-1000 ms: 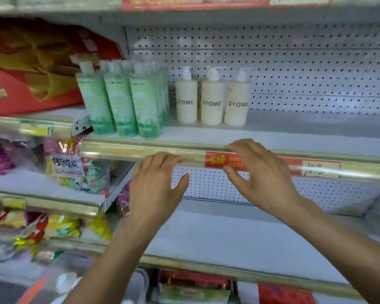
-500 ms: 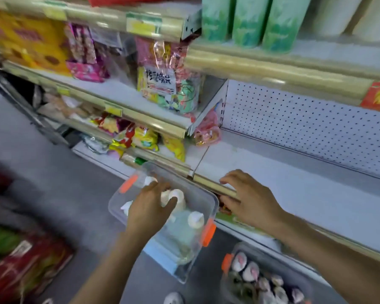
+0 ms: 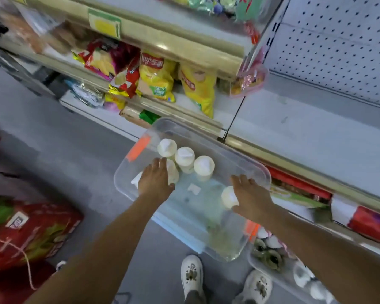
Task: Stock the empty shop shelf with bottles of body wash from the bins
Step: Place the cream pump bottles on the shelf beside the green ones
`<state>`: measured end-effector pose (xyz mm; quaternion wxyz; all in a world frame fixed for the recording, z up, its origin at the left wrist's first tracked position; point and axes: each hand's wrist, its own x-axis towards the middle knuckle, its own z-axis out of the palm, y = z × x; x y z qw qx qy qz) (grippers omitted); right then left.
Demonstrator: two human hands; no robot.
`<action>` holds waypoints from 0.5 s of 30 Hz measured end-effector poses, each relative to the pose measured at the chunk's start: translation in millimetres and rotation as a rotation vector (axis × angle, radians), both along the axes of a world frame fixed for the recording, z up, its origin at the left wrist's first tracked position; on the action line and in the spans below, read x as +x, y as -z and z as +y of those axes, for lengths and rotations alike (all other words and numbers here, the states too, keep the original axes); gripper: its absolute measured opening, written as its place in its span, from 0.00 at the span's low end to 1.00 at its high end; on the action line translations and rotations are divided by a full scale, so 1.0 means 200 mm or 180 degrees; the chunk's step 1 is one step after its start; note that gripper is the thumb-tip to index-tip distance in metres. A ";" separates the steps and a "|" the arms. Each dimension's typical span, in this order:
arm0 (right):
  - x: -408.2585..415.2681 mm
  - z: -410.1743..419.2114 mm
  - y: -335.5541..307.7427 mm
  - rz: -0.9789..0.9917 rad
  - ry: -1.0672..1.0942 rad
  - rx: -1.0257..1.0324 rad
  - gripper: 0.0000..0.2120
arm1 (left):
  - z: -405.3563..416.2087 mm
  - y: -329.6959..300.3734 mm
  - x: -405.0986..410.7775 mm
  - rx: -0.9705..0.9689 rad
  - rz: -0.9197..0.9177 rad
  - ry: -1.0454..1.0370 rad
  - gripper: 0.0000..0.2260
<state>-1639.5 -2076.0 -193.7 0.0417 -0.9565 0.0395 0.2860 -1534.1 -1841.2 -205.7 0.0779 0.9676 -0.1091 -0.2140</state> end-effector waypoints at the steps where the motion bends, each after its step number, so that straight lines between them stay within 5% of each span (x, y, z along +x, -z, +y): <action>1: 0.02 0.00 0.05 0.0092 -0.0021 -0.0090 0.41 | -0.02 0.04 0.05 0.0206 -0.0023 0.0115 0.36; 7: 0.05 0.00 0.26 0.0230 -0.0553 -0.0371 0.38 | -0.02 0.20 0.23 0.0390 0.0393 0.0085 0.36; 15: 0.08 0.04 0.24 0.0125 -0.0393 -0.0354 0.31 | -0.03 0.23 0.22 0.0394 0.0017 0.0464 0.33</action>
